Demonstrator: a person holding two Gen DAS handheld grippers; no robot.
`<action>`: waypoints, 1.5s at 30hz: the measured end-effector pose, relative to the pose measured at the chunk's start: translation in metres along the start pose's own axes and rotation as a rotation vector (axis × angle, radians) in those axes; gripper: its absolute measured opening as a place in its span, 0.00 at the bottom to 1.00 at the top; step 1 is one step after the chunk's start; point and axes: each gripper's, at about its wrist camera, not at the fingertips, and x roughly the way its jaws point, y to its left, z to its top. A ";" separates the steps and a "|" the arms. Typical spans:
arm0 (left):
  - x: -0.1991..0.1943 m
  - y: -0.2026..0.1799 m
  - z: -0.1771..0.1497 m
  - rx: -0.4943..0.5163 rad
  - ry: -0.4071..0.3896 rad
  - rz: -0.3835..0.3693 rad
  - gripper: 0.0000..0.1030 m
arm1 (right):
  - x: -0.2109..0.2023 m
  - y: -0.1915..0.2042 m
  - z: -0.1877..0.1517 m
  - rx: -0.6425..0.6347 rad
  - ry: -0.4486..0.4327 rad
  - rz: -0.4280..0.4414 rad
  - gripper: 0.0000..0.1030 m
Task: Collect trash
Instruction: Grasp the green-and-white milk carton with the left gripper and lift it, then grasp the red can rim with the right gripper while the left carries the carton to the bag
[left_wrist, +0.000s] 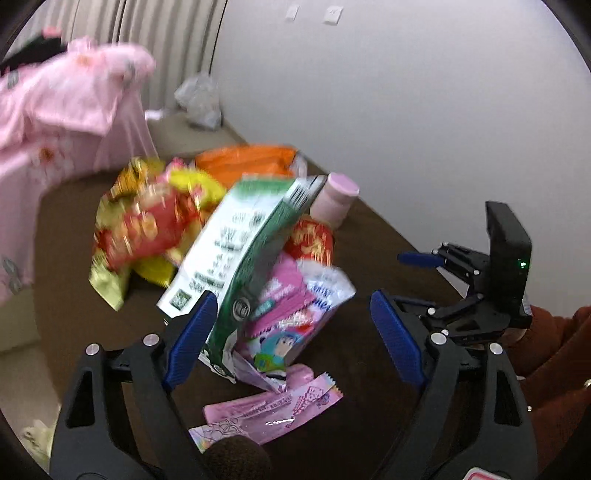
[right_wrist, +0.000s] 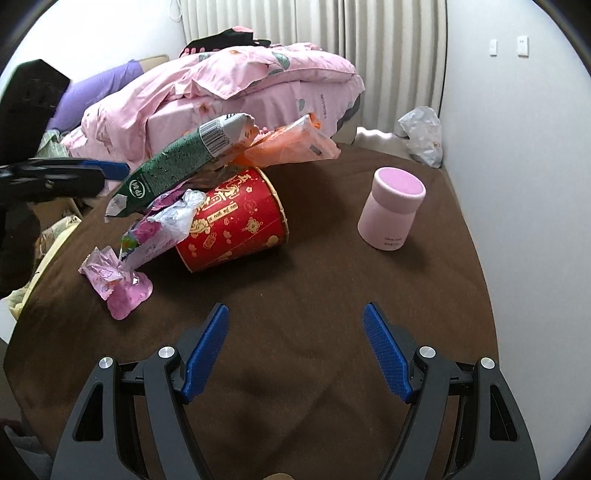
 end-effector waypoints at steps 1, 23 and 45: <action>-0.002 -0.001 0.004 0.020 -0.022 0.038 0.79 | 0.001 0.000 -0.001 0.009 -0.001 0.005 0.70; 0.020 0.034 0.051 -0.180 0.060 0.158 0.61 | -0.007 0.016 -0.010 -0.012 -0.006 0.078 0.70; -0.124 -0.004 -0.079 -0.426 -0.187 0.454 0.57 | -0.030 0.037 0.001 -0.104 -0.120 -0.073 0.69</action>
